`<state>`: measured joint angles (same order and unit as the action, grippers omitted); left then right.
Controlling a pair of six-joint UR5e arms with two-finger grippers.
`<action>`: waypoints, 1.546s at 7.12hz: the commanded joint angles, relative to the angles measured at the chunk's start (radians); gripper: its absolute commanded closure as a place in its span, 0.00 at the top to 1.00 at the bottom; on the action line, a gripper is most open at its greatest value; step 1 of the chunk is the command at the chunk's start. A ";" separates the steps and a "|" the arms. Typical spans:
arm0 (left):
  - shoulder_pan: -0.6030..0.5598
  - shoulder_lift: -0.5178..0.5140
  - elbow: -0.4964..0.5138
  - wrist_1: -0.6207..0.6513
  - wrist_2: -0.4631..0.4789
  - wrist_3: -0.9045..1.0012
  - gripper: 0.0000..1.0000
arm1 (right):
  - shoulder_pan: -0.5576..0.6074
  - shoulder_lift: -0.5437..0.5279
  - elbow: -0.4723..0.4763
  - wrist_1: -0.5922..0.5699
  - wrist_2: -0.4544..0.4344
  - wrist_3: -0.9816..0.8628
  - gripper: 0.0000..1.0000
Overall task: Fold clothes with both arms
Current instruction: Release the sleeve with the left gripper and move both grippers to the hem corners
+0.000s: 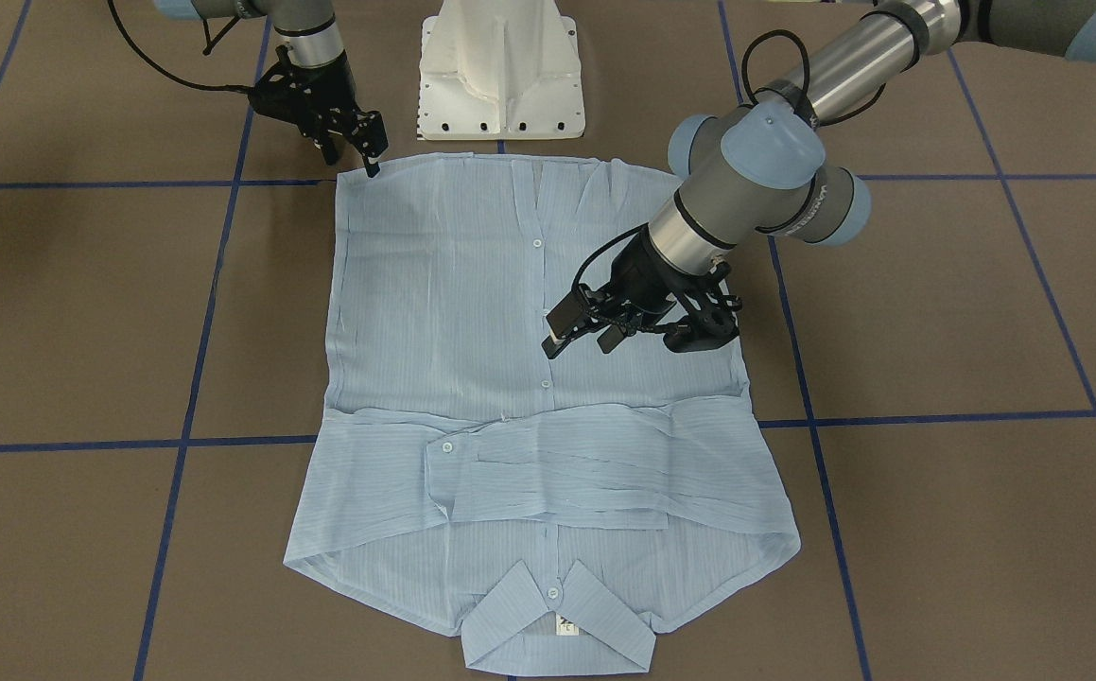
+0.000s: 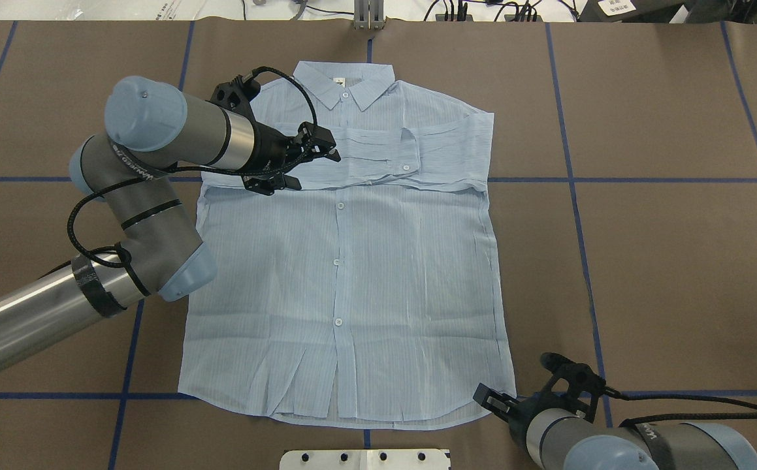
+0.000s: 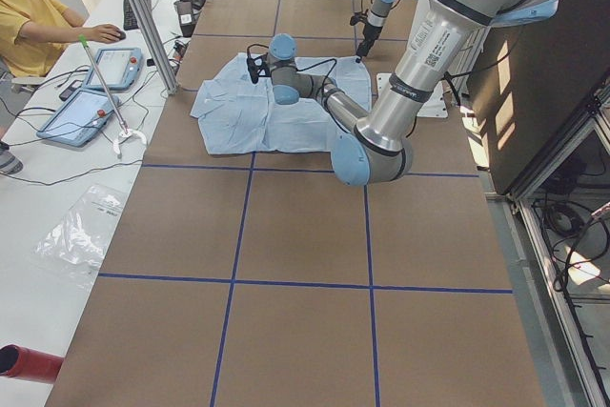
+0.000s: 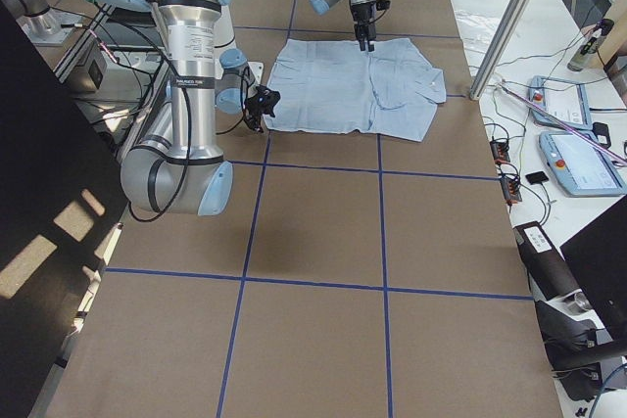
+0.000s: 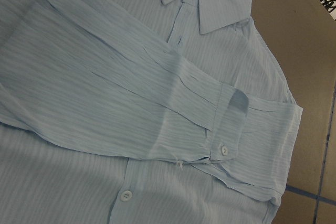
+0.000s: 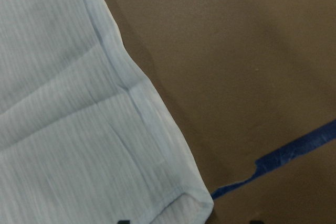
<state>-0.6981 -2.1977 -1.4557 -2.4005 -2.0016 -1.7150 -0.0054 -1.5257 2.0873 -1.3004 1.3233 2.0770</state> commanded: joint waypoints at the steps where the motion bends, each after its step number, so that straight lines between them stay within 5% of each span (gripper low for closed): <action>1: 0.000 0.003 0.002 0.000 0.001 0.000 0.94 | 0.005 -0.002 -0.004 -0.011 -0.003 0.000 0.74; 2: 0.000 0.003 0.002 0.000 0.001 0.000 0.94 | 0.005 -0.004 -0.006 -0.023 -0.004 0.001 0.68; 4: 0.000 0.006 0.002 0.000 0.001 0.000 0.94 | 0.007 -0.007 -0.001 -0.023 -0.019 0.002 0.07; 5: 0.000 0.004 0.002 0.000 0.001 0.000 0.94 | 0.010 -0.007 0.005 -0.023 -0.021 0.002 0.00; 8: 0.002 0.009 -0.026 0.007 0.003 -0.015 0.94 | 0.037 -0.008 0.034 -0.023 -0.021 0.000 0.00; 11: 0.089 0.285 -0.259 0.021 0.032 -0.018 0.93 | 0.039 -0.007 0.046 -0.023 -0.012 0.001 0.00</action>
<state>-0.6573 -2.0155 -1.6258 -2.3890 -1.9888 -1.7326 0.0339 -1.5333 2.1302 -1.3238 1.3090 2.0766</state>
